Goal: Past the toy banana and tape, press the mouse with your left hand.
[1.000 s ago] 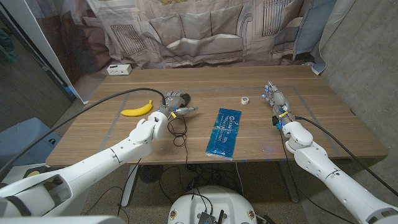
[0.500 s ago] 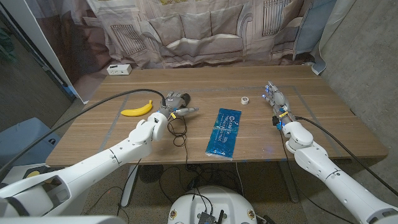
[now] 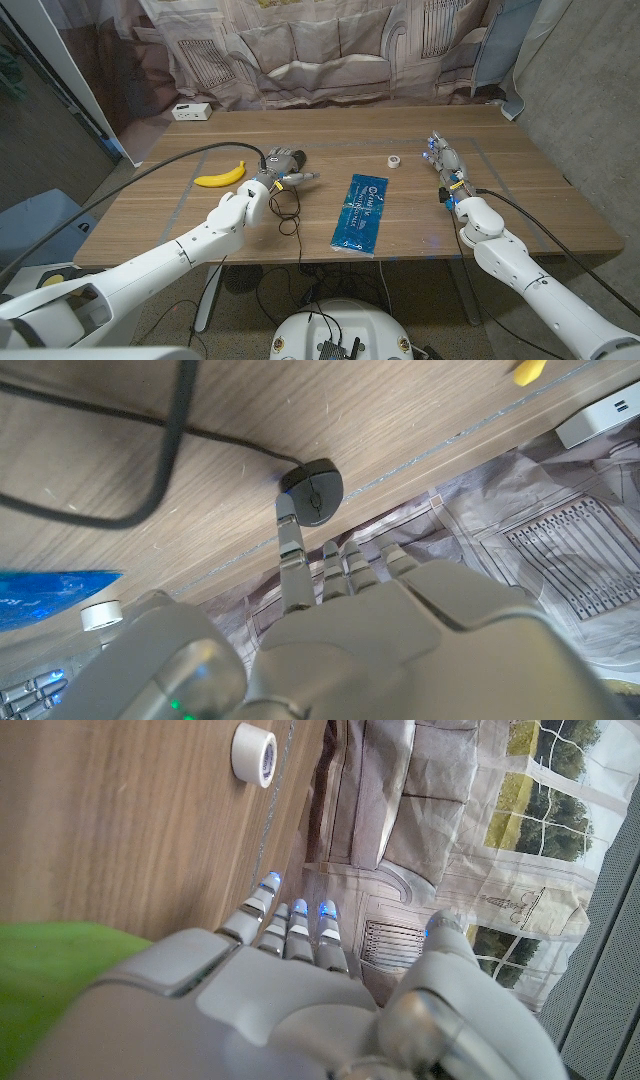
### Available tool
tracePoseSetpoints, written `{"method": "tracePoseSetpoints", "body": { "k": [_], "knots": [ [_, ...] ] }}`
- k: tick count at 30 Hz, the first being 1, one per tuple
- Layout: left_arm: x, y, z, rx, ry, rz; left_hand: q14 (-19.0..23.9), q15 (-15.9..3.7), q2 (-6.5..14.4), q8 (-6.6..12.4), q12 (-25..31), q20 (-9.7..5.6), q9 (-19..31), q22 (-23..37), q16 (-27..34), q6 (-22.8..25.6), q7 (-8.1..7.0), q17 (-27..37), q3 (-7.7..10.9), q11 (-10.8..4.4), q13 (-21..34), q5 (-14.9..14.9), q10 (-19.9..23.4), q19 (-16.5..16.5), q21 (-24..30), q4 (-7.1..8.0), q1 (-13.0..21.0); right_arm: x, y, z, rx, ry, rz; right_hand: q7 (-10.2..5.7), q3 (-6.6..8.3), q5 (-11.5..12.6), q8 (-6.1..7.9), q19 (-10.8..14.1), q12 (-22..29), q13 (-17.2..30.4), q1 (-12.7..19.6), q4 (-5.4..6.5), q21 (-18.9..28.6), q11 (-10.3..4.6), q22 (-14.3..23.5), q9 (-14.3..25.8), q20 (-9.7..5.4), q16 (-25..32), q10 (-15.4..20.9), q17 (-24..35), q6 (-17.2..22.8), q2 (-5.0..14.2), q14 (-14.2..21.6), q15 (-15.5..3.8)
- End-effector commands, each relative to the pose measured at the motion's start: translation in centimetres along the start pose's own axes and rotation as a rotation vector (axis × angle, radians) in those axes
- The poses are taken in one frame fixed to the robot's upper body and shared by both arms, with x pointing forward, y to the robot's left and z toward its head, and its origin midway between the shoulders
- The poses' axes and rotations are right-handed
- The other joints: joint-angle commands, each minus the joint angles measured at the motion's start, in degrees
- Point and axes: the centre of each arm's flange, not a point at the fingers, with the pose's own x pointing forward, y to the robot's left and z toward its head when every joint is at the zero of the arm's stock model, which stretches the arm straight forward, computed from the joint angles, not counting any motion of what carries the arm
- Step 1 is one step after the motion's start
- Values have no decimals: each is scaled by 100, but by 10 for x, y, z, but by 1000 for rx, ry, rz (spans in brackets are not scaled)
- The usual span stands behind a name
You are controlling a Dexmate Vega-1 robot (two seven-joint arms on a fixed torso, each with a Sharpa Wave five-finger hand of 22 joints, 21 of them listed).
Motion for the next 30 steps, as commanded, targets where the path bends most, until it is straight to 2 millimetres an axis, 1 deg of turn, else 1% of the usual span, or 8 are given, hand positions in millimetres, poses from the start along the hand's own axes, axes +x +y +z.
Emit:
{"method": "tracePoseSetpoints", "body": {
  "k": [1,8,14,21,25,27,28,30],
  "knots": [
    [-3,8,0,2,3,38,37,6,73,-28,12,26,-4,22,11,-59,-3,14,-22,-17,0,22,61,25,26,6,23,-3,-1,0,3,-2,-6,-7,-21,-5,-18,7,-24,10,12,-14,-13,6,17,16,11,-12,48,20,52,48,1,49],
    [-5,10,-1,0,5,48,41,5,77,-42,12,28,-3,21,7,-94,-23,13,-25,-13,0,21,66,29,25,3,28,-3,0,1,-2,-6,-4,-11,-23,-5,-20,9,-23,10,8,-12,-12,20,17,16,12,-9,54,21,50,48,9,49],
    [-8,14,-1,0,7,68,50,-8,86,-103,13,36,-1,21,0,-271,-101,13,-28,-5,1,18,84,39,24,-4,41,-4,0,3,-4,-9,-4,-12,-23,-5,-20,10,-25,10,10,-13,-11,13,17,17,9,-12,53,20,51,48,6,53],
    [-11,17,-2,8,8,72,63,7,97,-153,28,51,6,21,-6,-501,-112,12,-32,20,3,11,140,52,24,-14,56,-4,1,3,-3,-12,0,-15,-23,-5,-19,9,-24,11,10,-14,-11,19,17,17,15,-10,59,20,55,49,13,53],
    [-13,16,-2,-6,11,76,70,75,113,-203,33,63,17,22,-18,-991,-217,13,-41,48,11,-7,187,53,16,-30,81,-4,1,3,3,-13,-3,-9,-22,-4,-20,7,-25,11,13,-14,-12,18,17,17,14,-13,58,20,52,52,7,53],
    [-14,16,-1,-18,9,81,71,79,117,-210,32,70,20,21,-21,-1159,-213,14,-45,36,14,-12,194,57,15,-35,87,-5,1,3,0,-15,-2,-8,-22,-4,-21,7,-24,11,13,-15,-11,15,17,17,17,-15,60,20,50,53,2,49],
    [-14,16,-1,-23,7,84,78,90,121,-228,33,76,22,22,-23,-1511,-243,15,-53,33,19,-21,218,61,13,-44,99,-5,1,4,0,-14,-1,-9,-22,-4,-22,7,-24,11,14,-15,-11,13,17,17,14,-13,62,20,49,53,8,52],
    [-15,16,-1,-24,7,86,103,115,126,-240,31,86,24,22,-17,-1772,-261,16,-58,31,22,-26,225,76,16,-49,105,-6,1,4,-5,-15,5,-10,-21,-4,-22,10,-25,11,15,-16,-10,16,17,17,14,-14,60,20,50,53,6,50]
  ]
}}
